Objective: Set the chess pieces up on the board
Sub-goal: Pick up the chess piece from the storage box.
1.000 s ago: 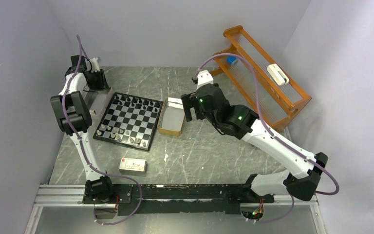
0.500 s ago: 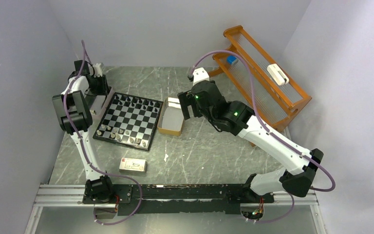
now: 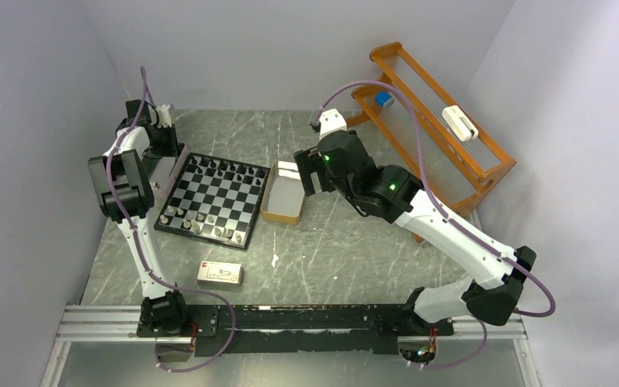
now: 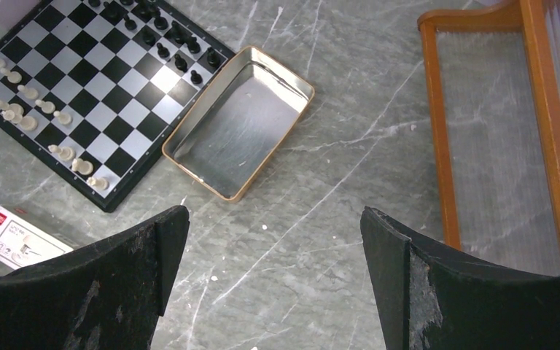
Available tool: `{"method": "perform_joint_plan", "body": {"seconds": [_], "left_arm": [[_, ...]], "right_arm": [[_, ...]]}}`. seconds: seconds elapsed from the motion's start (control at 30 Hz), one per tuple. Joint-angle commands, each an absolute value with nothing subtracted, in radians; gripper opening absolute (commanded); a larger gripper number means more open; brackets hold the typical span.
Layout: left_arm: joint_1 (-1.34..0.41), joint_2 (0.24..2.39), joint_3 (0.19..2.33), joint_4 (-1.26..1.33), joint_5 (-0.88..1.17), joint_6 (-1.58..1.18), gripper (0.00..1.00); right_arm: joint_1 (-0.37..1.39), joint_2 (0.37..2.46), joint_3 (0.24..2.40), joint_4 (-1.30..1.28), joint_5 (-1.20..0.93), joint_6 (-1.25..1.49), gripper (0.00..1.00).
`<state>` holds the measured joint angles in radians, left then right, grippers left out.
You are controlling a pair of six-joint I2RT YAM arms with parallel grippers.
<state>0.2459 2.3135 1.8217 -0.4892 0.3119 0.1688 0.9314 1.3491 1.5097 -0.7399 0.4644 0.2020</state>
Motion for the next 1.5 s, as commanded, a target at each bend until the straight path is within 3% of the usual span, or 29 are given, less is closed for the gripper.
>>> {"method": "perform_joint_plan", "body": {"seconds": [0.0,0.4,1.47], "left_arm": [[0.236,2.323,1.791,-0.505,0.264,0.194,0.22],[0.235,2.284,1.867,-0.576,0.235,0.161,0.09],[0.232,2.161,2.033,-0.773,0.244,0.028,0.07]], "right_arm": [[0.933,1.345,1.537,-0.745,0.484,0.179,0.92],[0.933,1.313,1.502,-0.714,0.483,0.192,0.92],[0.933,1.271,1.439,-0.559,0.449,0.273,0.91]]}}
